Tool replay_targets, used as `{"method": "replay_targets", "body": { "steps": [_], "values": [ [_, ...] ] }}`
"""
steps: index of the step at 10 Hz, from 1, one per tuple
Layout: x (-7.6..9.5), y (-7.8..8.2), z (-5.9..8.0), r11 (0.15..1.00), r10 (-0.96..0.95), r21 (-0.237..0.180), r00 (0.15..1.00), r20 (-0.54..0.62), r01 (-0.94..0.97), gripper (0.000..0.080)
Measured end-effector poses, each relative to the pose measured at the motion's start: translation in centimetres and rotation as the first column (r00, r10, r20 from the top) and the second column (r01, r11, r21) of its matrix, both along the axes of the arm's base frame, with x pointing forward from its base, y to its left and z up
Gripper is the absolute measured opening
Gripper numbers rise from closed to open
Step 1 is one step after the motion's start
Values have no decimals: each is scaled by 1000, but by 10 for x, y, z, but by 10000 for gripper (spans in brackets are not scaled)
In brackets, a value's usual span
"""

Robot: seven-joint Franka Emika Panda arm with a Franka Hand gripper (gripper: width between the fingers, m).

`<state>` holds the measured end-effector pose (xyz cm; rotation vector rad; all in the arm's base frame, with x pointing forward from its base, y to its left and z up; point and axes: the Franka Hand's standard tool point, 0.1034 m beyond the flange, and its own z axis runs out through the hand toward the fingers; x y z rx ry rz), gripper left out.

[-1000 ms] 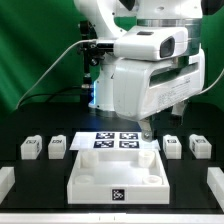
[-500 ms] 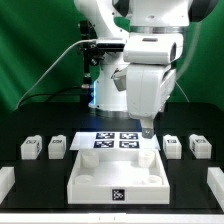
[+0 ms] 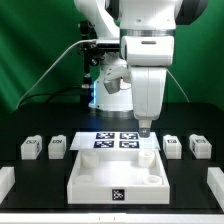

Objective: Assemble one leg

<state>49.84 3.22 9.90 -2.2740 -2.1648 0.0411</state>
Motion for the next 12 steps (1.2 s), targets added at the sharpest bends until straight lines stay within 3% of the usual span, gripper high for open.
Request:
{"method": "replay_targets", "body": {
  "steps": [2, 3, 5, 7, 9, 11, 12],
  "values": [
    [-2, -1, -2, 1000, -1, 0, 1000, -4, 1, 649],
    [-13, -4, -11, 1000, 18, 4, 1000, 9, -18, 649],
    [-63, -28, -54, 999, 39, 14, 999, -15, -39, 649],
    [-76, -46, -83, 1000, 10, 27, 999, -38, -9, 649],
    [-79, -47, -88, 1000, 4, 29, 999, -48, -2, 649],
    [-80, -47, -89, 1000, 3, 29, 999, -50, -2, 411],
    [-80, -47, -89, 1000, 3, 29, 999, -50, -1, 411]
  ]
}}
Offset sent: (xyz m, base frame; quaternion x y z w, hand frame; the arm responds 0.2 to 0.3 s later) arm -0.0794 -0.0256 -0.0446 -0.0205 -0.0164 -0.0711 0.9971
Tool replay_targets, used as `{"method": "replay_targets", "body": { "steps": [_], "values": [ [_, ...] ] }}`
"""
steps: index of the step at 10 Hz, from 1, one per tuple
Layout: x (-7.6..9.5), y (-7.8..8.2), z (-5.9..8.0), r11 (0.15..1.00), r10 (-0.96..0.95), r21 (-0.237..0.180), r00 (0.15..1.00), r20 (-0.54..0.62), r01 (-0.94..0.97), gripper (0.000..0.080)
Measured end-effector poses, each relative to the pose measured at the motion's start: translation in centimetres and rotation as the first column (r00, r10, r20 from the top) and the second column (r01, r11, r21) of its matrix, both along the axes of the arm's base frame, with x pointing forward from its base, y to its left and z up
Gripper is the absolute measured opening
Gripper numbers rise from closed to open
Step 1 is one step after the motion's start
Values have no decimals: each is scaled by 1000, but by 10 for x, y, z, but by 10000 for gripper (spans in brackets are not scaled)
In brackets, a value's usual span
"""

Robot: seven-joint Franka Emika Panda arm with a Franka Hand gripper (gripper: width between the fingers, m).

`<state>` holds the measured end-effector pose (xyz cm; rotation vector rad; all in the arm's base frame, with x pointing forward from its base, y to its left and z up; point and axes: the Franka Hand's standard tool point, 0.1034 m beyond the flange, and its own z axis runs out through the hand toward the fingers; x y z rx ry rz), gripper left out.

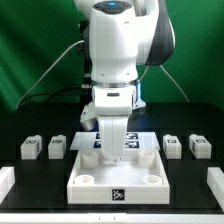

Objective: Assemble one leg

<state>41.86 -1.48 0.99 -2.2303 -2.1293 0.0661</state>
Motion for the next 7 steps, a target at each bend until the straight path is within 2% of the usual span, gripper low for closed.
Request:
{"method": "replay_targets", "body": {
  "steps": [1, 2, 3, 4, 7],
  "values": [
    [0, 0, 0, 1000, 0, 0, 1000, -1, 0, 229],
    [0, 0, 0, 1000, 0, 0, 1000, -1, 0, 97],
    [1, 0, 0, 1000, 0, 0, 1000, 6, 0, 97],
    [2, 0, 1, 1000, 0, 0, 1000, 10, 0, 60],
    [3, 0, 1, 1000, 0, 0, 1000, 13, 0, 60]
  ]
}}
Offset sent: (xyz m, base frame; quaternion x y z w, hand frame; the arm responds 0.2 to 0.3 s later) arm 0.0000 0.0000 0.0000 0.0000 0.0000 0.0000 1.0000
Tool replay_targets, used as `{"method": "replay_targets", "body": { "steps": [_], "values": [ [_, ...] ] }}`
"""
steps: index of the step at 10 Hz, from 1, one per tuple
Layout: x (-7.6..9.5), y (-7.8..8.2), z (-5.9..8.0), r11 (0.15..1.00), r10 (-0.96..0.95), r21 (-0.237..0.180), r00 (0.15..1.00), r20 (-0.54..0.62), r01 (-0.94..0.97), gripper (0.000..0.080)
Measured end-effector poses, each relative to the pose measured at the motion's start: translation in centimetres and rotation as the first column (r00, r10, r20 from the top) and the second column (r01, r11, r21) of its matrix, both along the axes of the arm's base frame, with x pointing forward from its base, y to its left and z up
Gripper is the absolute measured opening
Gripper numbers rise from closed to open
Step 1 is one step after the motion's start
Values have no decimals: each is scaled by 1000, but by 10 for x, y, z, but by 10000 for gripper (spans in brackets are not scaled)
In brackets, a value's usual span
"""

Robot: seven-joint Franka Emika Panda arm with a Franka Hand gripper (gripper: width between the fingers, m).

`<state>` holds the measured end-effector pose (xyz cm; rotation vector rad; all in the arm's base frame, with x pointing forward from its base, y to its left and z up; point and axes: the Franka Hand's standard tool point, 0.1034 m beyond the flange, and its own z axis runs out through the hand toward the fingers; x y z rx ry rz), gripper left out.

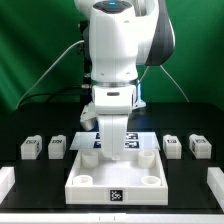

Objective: Assemble one leg

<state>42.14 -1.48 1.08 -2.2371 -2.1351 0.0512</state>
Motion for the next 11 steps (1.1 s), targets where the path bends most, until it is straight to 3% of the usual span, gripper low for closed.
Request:
{"method": "replay_targets", "body": {
  "steps": [4, 5, 9, 11],
  "values": [
    [3, 2, 1, 1000, 2, 0, 1000, -1, -2, 60],
    [14, 10, 5, 1000, 18, 3, 1000, 7, -18, 60],
    [71, 67, 5, 998, 25, 54, 997, 74, -29, 60],
    [75, 77, -1, 998, 1, 59, 999, 44, -4, 60]
  ]
}}
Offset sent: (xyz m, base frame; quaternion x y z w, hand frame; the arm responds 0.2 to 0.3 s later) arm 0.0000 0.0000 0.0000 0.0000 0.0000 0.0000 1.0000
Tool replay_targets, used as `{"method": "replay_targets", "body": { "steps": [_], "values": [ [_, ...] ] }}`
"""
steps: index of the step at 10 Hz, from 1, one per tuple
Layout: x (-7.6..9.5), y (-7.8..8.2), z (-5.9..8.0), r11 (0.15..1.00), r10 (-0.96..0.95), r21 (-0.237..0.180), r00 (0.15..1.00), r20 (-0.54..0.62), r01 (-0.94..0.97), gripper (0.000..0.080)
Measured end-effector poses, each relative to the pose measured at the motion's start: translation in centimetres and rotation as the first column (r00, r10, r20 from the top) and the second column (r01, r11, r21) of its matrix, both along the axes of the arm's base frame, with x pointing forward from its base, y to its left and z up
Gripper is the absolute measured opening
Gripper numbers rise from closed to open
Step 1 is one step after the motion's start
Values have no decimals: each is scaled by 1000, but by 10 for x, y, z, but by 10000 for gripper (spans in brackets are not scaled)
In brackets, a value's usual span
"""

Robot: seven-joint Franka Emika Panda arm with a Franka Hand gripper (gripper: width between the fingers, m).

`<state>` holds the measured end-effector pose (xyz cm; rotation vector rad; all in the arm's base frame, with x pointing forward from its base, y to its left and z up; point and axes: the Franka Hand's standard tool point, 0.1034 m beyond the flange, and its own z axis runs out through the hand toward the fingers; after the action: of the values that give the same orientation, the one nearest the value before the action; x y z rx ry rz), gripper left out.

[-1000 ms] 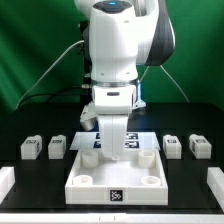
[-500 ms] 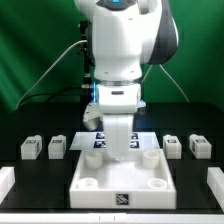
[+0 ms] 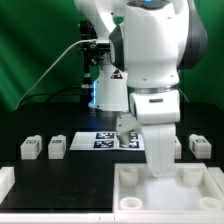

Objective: Assemble one leg

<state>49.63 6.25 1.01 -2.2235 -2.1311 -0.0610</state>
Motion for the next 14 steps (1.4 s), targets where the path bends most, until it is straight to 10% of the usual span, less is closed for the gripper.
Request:
{"method": "replay_targets", "body": {
  "steps": [6, 11, 14],
  "values": [
    [-2, 0, 0, 1000, -11, -2, 1000, -3, 11, 60],
    [-2, -2, -1, 1000, -14, -2, 1000, -4, 14, 633],
    [-2, -2, -1, 1000, -15, -2, 1000, -4, 15, 645]
  ]
}}
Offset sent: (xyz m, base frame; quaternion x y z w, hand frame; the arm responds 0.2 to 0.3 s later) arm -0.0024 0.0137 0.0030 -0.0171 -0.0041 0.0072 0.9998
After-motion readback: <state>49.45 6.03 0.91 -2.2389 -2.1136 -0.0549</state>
